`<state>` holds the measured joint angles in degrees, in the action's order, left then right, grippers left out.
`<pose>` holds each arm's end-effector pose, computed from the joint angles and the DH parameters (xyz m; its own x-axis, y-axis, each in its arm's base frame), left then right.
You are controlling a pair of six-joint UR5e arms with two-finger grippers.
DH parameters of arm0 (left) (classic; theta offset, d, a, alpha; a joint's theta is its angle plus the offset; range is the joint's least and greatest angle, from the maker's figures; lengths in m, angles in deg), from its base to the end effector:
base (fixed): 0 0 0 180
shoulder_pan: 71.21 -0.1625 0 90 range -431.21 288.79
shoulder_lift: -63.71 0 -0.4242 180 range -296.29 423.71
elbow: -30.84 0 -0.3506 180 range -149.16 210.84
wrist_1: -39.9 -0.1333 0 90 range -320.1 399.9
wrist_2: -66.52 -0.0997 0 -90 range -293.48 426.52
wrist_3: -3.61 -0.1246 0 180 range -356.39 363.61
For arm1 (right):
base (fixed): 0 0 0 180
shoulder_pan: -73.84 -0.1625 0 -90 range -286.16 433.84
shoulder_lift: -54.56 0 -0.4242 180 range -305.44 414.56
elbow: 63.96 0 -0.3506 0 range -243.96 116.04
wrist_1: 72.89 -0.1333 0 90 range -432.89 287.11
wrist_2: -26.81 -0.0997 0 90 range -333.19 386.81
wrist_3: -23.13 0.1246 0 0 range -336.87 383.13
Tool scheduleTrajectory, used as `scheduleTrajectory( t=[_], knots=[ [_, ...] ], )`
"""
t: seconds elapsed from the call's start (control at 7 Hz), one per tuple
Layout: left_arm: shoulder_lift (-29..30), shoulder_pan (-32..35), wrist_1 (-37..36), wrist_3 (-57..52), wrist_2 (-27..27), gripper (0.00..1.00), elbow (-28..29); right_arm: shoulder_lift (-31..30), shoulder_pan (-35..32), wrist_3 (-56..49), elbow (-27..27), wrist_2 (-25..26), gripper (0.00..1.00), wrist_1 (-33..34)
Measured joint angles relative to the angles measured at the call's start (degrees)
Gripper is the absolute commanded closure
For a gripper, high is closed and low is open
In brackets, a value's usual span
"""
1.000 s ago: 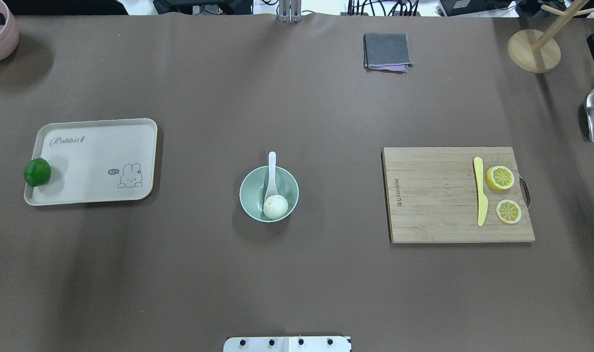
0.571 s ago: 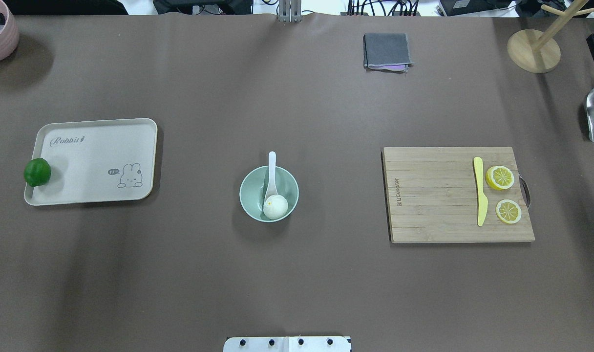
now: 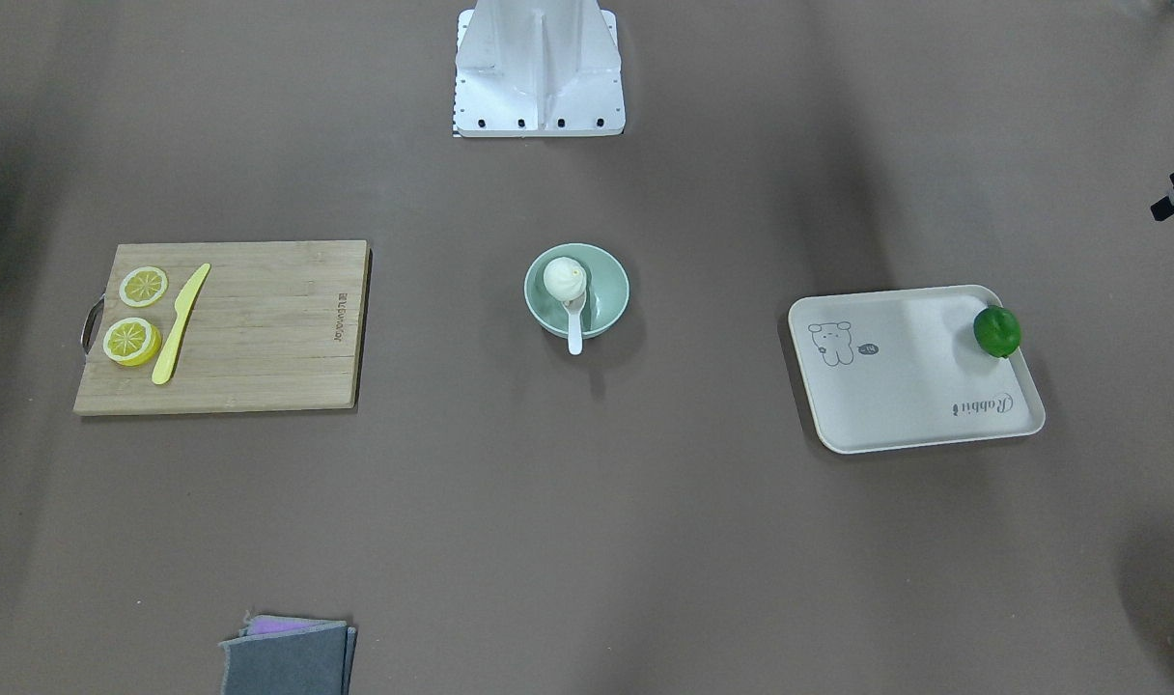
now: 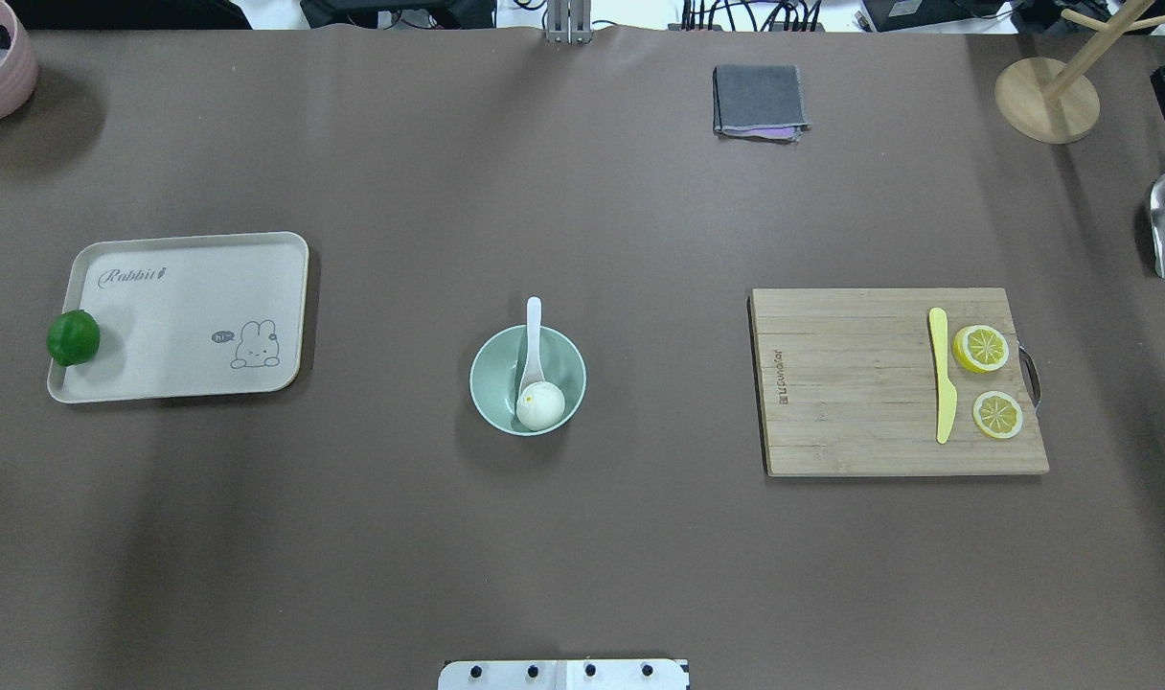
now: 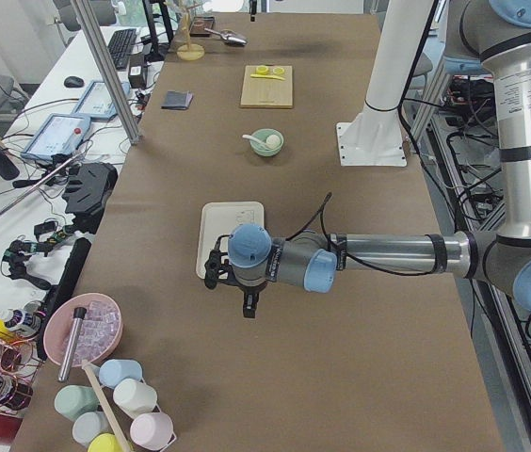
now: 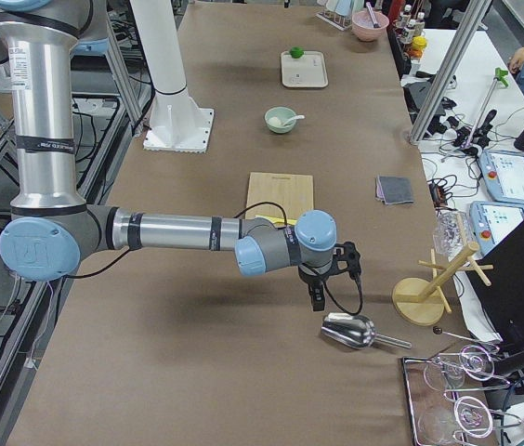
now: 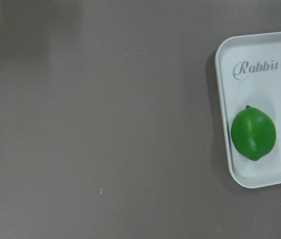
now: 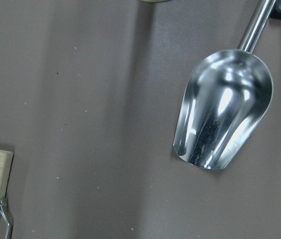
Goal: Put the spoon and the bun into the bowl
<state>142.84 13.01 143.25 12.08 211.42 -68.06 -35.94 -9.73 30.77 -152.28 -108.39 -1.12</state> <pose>0.0073 -0.3835 0.6417 0.5643 0.0725 -0.8224 -0.0158 0.9969 0.0770 -0.0077 -0.4688 0.6568 0.6865 -0.1445 0.7126 0.0165 0.9829 0.1834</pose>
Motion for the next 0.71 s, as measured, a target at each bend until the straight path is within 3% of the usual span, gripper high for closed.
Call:
scheduleTrajectory(
  t=[0.29,0.71],
  knots=[
    [0.56,-0.07,0.51,-0.01,-1.49,0.02,1.54,-0.37,-0.15,0.03,0.21,0.25,0.00,-0.26],
    [3.28,-0.07,1.18,0.04,-3.22,0.02,3.21,-0.59,-0.43,-0.47,4.95,-0.54,0.00,-1.14]
  ],
)
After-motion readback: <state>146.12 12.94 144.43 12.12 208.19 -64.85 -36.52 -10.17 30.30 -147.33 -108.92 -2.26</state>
